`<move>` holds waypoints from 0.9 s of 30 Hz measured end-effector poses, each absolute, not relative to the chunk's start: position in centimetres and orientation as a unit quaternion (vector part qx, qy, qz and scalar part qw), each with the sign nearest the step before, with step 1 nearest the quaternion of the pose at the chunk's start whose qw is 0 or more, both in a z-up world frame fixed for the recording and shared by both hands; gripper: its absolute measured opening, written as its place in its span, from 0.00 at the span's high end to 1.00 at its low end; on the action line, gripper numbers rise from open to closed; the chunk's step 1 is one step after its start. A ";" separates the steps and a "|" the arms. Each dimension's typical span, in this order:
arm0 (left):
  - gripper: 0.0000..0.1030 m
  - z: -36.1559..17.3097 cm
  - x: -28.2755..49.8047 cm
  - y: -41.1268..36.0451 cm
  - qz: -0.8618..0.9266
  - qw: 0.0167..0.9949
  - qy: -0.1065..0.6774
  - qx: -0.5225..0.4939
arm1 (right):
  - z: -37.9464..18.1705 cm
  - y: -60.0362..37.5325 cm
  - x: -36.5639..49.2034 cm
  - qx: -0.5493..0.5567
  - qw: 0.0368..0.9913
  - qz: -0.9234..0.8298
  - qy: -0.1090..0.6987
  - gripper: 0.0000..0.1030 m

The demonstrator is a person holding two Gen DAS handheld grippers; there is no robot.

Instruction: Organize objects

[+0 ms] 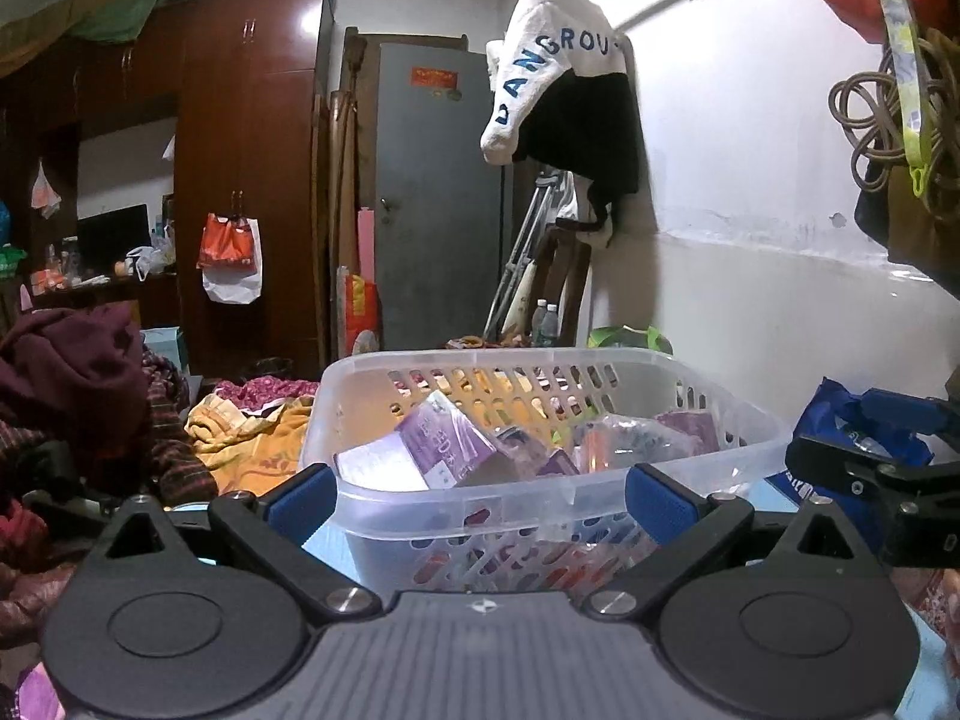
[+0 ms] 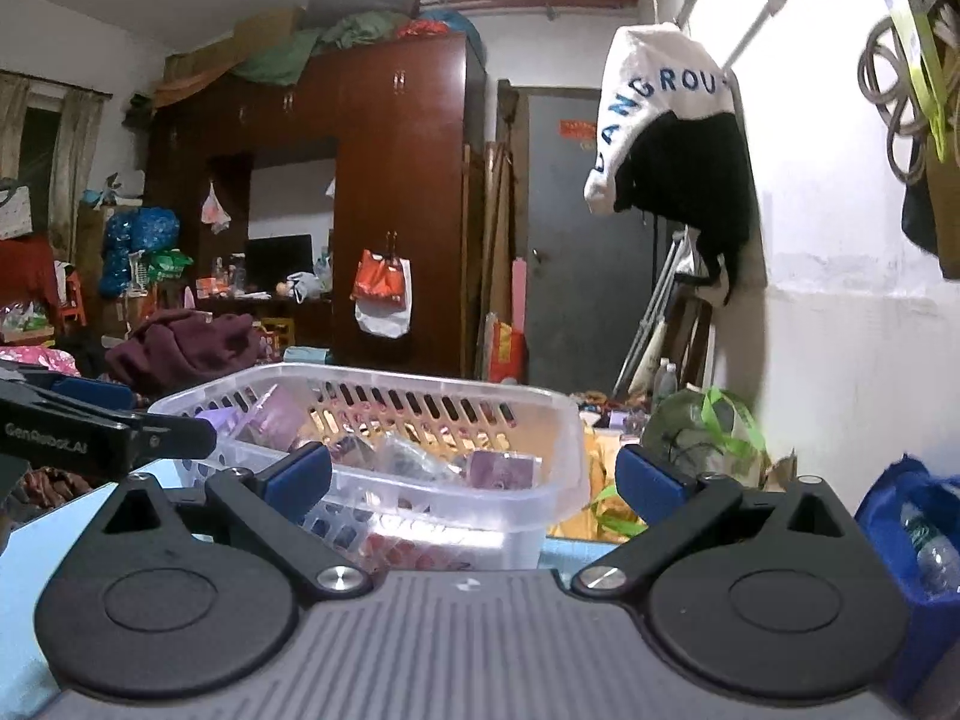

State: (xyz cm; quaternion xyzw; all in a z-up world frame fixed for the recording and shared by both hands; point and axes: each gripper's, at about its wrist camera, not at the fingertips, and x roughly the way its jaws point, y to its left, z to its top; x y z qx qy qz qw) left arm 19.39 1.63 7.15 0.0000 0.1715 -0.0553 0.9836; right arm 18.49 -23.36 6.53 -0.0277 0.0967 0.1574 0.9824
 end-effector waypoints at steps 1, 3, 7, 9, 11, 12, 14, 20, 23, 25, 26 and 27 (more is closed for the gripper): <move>0.00 7.1 19.3 1.6 -0.054 0.984 0.170 0.003 | 6.2 -23.5 18.3 -0.024 0.982 0.157 0.101 0.00; 0.00 7.1 19.1 1.3 -0.051 0.985 0.167 0.008 | 5.9 -23.6 18.3 -0.022 0.982 0.155 0.109 0.00; 0.00 7.1 18.7 0.8 -0.046 0.986 0.156 0.020 | 5.7 -23.8 18.0 -0.019 0.982 0.148 0.113 0.00; 0.00 7.1 18.6 0.4 -0.048 0.986 0.159 0.021 | 5.6 -23.9 17.9 -0.015 0.982 0.147 0.116 0.00; 0.00 7.1 18.6 0.1 -0.050 0.985 0.161 0.023 | 5.5 -24.1 17.7 -0.013 0.982 0.147 0.116 0.00; 0.00 7.0 18.5 0.0 -0.051 0.985 0.162 0.024 | 5.4 -24.1 17.7 -0.015 0.982 0.146 0.115 0.00; 0.00 6.9 18.4 -0.3 -0.055 0.985 0.162 0.026 | 5.3 -24.3 17.6 -0.016 0.982 0.146 0.116 0.00; 0.00 6.3 18.6 -0.7 -0.058 0.984 0.169 0.023 | 5.2 -25.0 17.7 -0.008 0.982 0.147 0.120 0.00; 0.00 6.1 18.7 -0.6 -0.058 0.983 0.173 0.022 | 5.1 -25.1 17.8 -0.008 0.981 0.148 0.123 0.00; 0.00 6.1 18.7 -0.6 -0.056 0.983 0.174 0.021 | 5.1 -25.2 17.8 -0.009 0.981 0.149 0.123 0.00; 0.00 6.1 18.7 -0.6 -0.055 0.983 0.175 0.021 | 5.1 -25.2 17.8 -0.008 0.981 0.149 0.123 0.00; 0.00 6.2 18.7 -0.6 -0.054 0.983 0.176 0.020 | 5.1 -25.1 17.8 -0.008 0.981 0.150 0.124 0.00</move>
